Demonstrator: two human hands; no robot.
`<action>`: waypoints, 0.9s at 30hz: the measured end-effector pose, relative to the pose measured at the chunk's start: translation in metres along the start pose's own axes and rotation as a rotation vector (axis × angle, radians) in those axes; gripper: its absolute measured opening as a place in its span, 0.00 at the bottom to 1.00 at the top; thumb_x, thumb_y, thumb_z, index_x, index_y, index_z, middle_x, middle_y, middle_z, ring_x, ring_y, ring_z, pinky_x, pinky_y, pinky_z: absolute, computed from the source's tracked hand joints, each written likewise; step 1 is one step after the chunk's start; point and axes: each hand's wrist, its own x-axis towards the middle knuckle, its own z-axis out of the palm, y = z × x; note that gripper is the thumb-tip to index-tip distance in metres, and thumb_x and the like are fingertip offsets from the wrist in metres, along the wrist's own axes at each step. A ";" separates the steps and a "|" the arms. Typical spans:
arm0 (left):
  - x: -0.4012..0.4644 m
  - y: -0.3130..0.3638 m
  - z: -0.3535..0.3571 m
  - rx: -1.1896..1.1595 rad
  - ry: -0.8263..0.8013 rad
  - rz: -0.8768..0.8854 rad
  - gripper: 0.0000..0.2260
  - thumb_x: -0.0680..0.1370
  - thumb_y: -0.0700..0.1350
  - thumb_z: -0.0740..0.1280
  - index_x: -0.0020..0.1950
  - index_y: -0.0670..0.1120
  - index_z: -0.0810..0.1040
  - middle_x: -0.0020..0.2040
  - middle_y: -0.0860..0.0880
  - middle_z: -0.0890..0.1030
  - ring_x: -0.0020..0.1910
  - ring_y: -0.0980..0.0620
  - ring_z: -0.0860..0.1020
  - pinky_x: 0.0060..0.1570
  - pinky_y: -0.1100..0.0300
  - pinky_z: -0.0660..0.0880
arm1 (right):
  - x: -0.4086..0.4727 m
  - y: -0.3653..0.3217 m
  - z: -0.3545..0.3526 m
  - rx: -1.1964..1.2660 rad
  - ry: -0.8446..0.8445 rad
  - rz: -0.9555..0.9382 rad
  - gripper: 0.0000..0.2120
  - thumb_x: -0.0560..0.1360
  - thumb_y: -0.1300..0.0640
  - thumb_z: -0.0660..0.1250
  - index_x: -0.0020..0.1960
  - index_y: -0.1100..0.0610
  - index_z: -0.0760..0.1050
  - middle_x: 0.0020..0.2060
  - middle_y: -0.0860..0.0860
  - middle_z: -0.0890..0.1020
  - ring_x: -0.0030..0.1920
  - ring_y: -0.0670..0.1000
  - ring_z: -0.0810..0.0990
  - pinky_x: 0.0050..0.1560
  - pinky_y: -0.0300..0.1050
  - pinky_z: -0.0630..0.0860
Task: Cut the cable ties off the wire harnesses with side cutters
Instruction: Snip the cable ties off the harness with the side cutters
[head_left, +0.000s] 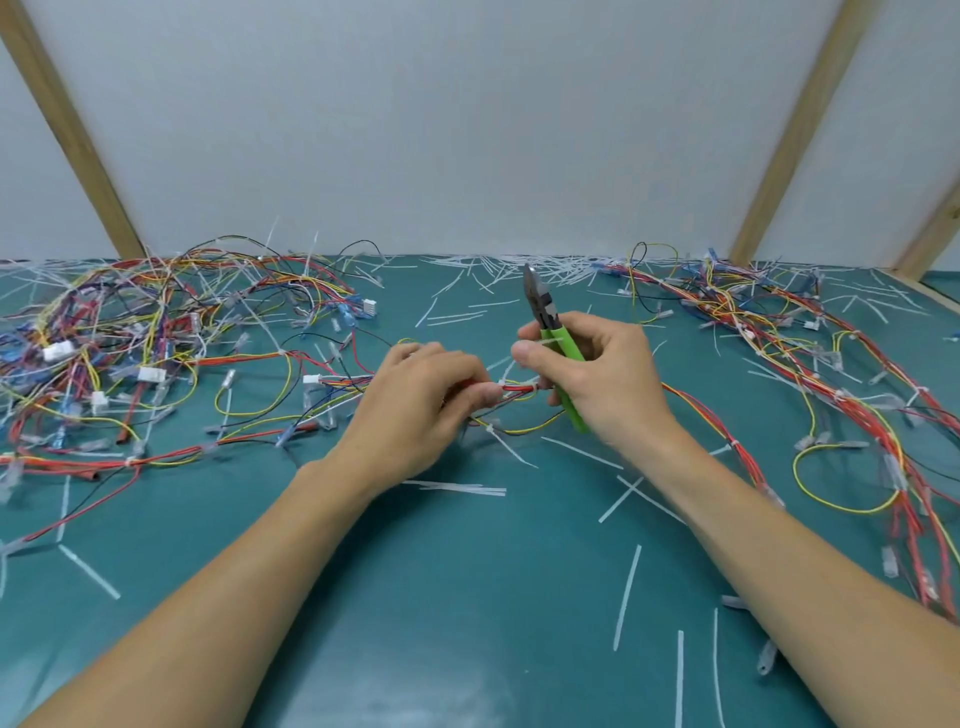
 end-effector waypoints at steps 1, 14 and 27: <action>0.000 0.000 0.002 -0.056 -0.011 -0.024 0.12 0.80 0.56 0.64 0.43 0.51 0.80 0.33 0.54 0.78 0.38 0.54 0.72 0.55 0.51 0.69 | 0.000 0.001 -0.002 -0.040 0.010 0.000 0.05 0.73 0.52 0.79 0.46 0.49 0.84 0.34 0.48 0.86 0.34 0.46 0.83 0.39 0.44 0.82; -0.002 -0.003 0.008 -0.323 -0.013 -0.150 0.05 0.78 0.47 0.72 0.43 0.47 0.83 0.38 0.56 0.77 0.33 0.61 0.75 0.35 0.61 0.70 | 0.000 -0.010 -0.018 -0.462 0.255 -0.479 0.17 0.76 0.41 0.73 0.54 0.53 0.82 0.44 0.44 0.82 0.46 0.45 0.81 0.50 0.45 0.77; 0.000 -0.014 0.004 -0.114 0.226 -0.138 0.02 0.74 0.45 0.76 0.43 0.48 0.86 0.40 0.53 0.79 0.39 0.52 0.78 0.47 0.47 0.75 | 0.009 0.004 -0.031 -0.849 -0.148 -0.281 0.23 0.69 0.29 0.71 0.53 0.45 0.84 0.46 0.45 0.86 0.48 0.52 0.81 0.52 0.53 0.78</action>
